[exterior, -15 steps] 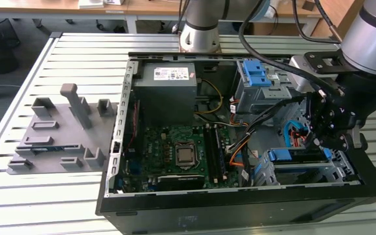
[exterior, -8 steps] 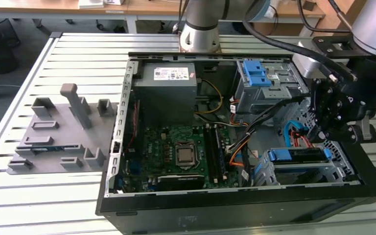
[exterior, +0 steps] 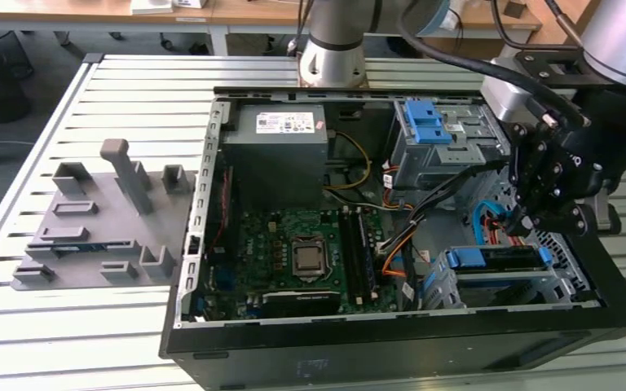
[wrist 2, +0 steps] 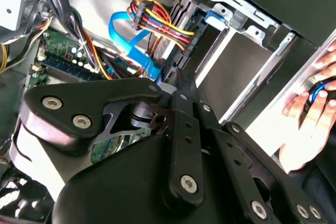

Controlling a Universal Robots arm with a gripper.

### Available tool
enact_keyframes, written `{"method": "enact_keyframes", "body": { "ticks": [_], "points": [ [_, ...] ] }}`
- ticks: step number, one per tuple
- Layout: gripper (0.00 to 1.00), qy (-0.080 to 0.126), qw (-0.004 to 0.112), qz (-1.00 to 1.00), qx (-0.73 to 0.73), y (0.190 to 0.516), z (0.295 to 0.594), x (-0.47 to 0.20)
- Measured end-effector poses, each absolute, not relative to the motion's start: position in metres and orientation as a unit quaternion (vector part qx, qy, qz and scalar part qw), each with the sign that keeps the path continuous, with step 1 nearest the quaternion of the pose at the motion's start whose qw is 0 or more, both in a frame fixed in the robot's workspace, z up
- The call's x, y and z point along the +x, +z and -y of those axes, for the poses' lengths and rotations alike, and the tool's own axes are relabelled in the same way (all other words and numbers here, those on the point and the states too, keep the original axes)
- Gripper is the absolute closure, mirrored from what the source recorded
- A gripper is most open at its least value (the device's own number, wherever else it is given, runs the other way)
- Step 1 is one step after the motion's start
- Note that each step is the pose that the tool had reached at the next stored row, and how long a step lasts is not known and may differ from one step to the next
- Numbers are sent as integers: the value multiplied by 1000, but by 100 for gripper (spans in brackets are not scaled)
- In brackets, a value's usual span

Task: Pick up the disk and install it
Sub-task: 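Insert the second disk wire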

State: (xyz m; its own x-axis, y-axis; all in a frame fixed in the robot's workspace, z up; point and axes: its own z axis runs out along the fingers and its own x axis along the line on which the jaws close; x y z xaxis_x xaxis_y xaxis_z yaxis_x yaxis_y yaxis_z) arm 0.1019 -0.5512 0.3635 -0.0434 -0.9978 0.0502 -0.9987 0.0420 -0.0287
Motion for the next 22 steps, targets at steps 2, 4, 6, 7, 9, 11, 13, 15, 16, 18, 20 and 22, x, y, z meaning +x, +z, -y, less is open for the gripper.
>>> {"method": "enact_keyframes", "body": {
  "ticks": [2, 4, 6, 7, 9, 11, 13, 15, 16, 18, 20, 22],
  "points": [
    [89, 26, 10, 722, 692, 367, 551, 102],
    [89, 24, 11, 722, 692, 369, 550, 102],
    [89, 24, 11, 722, 692, 369, 548, 102],
    [89, 24, 11, 722, 692, 369, 547, 102],
    [89, 24, 11, 722, 692, 369, 544, 102],
    [89, 25, 11, 722, 692, 370, 541, 101],
    [89, 25, 11, 722, 692, 369, 539, 101],
    [89, 25, 11, 722, 692, 369, 538, 100],
    [89, 25, 11, 722, 692, 369, 538, 100],
    [89, 25, 11, 722, 692, 370, 538, 100],
    [89, 25, 12, 722, 692, 370, 537, 100],
    [89, 25, 12, 722, 692, 371, 537, 100]
  ]
}}
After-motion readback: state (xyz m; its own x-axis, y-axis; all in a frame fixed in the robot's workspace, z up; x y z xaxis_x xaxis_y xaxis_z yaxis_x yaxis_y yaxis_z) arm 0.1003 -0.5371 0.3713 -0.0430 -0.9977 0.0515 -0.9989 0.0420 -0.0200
